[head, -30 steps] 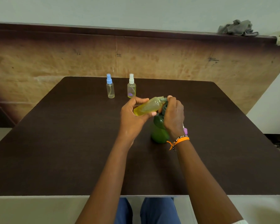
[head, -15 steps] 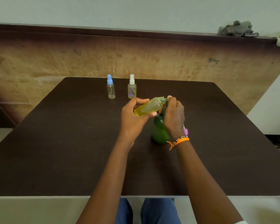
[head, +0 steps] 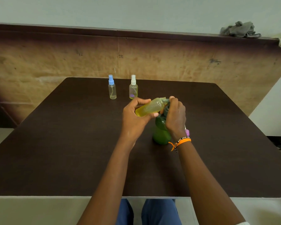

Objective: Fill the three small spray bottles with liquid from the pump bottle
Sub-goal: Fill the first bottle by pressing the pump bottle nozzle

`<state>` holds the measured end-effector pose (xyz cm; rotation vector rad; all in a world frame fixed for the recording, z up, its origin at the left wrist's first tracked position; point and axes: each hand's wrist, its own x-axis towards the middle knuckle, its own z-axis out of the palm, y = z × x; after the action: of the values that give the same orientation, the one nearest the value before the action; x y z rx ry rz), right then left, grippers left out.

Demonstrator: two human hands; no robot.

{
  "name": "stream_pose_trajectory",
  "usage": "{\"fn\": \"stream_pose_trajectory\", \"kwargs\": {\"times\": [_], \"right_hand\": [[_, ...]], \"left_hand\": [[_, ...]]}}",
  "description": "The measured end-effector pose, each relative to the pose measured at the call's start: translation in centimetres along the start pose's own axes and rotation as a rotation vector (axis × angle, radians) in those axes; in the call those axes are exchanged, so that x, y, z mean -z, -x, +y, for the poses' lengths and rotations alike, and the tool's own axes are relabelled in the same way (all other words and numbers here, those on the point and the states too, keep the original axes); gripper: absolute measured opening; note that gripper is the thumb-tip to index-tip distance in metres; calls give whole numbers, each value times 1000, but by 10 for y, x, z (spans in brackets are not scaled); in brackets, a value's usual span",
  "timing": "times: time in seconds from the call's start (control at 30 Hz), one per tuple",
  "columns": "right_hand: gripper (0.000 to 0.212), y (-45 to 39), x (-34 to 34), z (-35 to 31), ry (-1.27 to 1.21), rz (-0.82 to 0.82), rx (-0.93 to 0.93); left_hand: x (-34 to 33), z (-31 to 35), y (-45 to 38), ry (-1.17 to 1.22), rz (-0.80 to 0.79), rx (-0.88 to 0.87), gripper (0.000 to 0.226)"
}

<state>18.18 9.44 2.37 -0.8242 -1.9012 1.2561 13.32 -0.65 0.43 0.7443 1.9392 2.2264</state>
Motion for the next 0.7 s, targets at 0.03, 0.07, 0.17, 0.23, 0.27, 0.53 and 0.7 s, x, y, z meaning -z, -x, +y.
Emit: {"fn": "stream_pose_trajectory", "kwargs": {"times": [0.03,0.07,0.17,0.23,0.27,0.53,0.7], "right_hand": [[45,0,0,0,-7,2,-4],[44,0,0,0,-14,0,-2],[44,1,0,1,10,-22,15],[46,2,0,3,9,-28,11],[50,2,-1,4,-2,-28,8],[44,1,-1,-1,0,-18,-12],[43,1,0,-1,-7,-17,-20]], "left_hand": [[0,-1,0,6,-1,7,40],[0,-1,1,10,-1,11,40],[0,0,2,15,0,9,39],[0,1,1,14,-3,0,39],[1,2,1,11,-3,-4,38],[1,1,2,-1,-3,-9,38],[1,-1,3,5,9,-5,38]]}}
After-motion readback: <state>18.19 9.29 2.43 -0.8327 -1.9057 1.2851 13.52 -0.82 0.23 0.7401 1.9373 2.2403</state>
